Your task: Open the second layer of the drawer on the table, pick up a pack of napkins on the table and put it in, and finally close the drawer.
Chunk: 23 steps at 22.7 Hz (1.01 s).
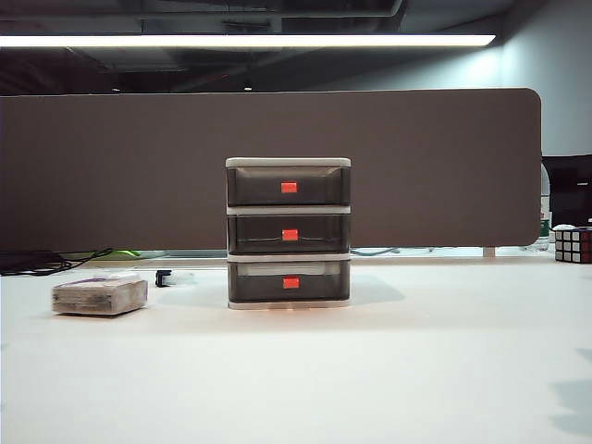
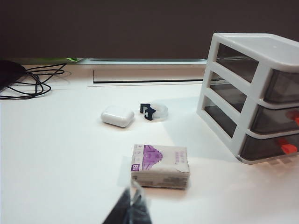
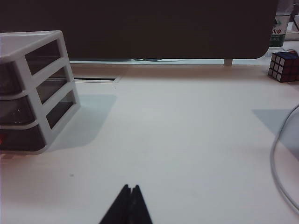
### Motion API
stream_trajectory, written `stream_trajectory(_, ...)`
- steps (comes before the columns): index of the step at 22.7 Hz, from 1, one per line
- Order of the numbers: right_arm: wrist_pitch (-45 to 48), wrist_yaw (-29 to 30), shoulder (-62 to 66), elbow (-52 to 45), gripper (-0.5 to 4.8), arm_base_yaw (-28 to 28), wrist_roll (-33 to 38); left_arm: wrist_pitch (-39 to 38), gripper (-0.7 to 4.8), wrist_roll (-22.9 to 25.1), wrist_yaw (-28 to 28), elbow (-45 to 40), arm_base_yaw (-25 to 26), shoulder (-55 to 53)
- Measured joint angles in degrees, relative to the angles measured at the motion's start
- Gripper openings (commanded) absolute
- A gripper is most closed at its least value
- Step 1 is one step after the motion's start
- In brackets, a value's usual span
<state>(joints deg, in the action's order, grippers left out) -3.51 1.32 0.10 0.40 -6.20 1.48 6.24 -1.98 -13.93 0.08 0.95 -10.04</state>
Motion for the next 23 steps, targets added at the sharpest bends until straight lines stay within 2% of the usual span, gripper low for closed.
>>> stream_trajectory(10, 0.0, 0.0, 0.0, 0.0, -0.04, 0.0, 0.0, 0.0, -0.05, 0.0, 0.0, 0.0, 0.0, 0.0)
stream_trajectory(13, 0.0, 0.68, 0.0, 0.0, -0.04, -0.02, 0.28, 0.02, -0.05, -2.25, -2.25, 0.0, 0.0, 0.0)
stream_trajectory(14, 0.0, 4.09, 0.0, 0.0, -0.04, -0.04, 2.43, 0.02, -0.06, -6.21, -7.63, 0.0, 0.0, 0.0)
stream_trajectory(15, 0.0, 10.88, 0.0, 0.0, -0.04, -0.07, 5.99, 0.02, -0.06, -11.28, -15.87, 0.0, -0.02, 0.0)
stream_trajectory(16, 0.0, 15.82, 0.0, 0.0, -0.04, -0.07, 8.04, 0.02, -0.05, -13.55, -20.52, 0.0, -0.26, 0.0)
stream_trajectory(18, 0.0, 23.67, 0.0, 0.0, -0.04, -0.09, 9.77, 0.02, -0.04, -15.85, -25.94, 0.0, -1.09, 0.0)
stream_trajectory(20, 0.02, 27.65, 0.0, 0.0, -0.04, -0.11, 10.16, 0.02, 0.11, -17.42, -28.37, 0.0, -2.71, 0.0)
stream_trajectory(21, 0.04, 28.09, 0.0, 0.0, -0.04, -0.11, 10.34, 0.09, 0.46, -18.69, -28.35, 0.0, -4.37, 0.0)
stream_trajectory(23, 1.14, 28.33, 0.0, 0.0, -0.05, -0.09, 12.26, 1.62, 0.53, -27.41, -22.58, -0.02, -9.31, 0.0)
